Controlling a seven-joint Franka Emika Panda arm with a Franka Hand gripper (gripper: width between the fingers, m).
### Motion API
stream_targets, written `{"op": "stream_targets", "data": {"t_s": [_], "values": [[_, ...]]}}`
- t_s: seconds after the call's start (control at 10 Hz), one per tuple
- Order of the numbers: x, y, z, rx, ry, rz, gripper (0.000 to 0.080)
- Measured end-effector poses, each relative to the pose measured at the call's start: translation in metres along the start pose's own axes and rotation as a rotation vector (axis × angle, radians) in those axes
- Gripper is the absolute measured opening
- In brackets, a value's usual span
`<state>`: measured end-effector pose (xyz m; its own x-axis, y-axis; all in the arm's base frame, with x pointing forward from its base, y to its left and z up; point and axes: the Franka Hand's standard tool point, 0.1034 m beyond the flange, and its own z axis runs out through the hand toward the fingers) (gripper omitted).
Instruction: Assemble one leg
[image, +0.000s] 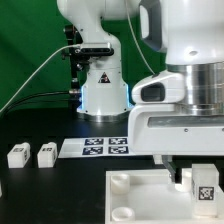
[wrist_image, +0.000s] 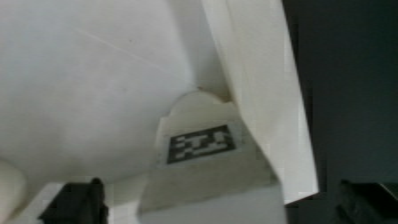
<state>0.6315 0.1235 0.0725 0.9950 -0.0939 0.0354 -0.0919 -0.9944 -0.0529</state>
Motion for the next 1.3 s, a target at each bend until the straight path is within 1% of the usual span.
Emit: {"op": "stream_targets", "data": {"t_s": [0.1, 0.2, 0.3, 0.4, 0.5, 0.6, 0.7, 0.8, 0.9, 1.0, 1.1, 1.3], "values": [[0.0003, 0.0012, 0.0, 0.001, 0.0, -0.051, 0.0649], [0.0002, 0.0008, 0.0, 0.003, 0.0, -0.026, 0.0623], [0.0002, 0.0007, 0.0, 0.003, 0.0, -0.01, 0.0623], [0.0003, 0.0011, 0.0, 0.002, 0.0, -0.011, 0.0444], [0.0002, 0.0007, 0.0, 0.004, -0.001, 0.029, 0.0444], [0.0004, 0.0026, 0.0002, 0.003, -0.001, 0.142, 0.0295], [0.0005, 0.0028, 0.0002, 0.003, -0.001, 0.233, 0.0295], [0.0009, 0.0035, -0.0003, 0.009, -0.003, 0.338, 0.0295], [0.0022, 0.0051, -0.002, 0.022, -0.007, 0.539, 0.0295], [0.0018, 0.0048, -0.0018, 0.019, -0.008, 0.685, 0.0295], [0.0011, 0.0047, -0.0007, 0.026, -0.016, 0.892, 0.0295], [0.001, 0.0054, -0.0001, 0.058, -0.055, 1.287, 0.0295]]}}
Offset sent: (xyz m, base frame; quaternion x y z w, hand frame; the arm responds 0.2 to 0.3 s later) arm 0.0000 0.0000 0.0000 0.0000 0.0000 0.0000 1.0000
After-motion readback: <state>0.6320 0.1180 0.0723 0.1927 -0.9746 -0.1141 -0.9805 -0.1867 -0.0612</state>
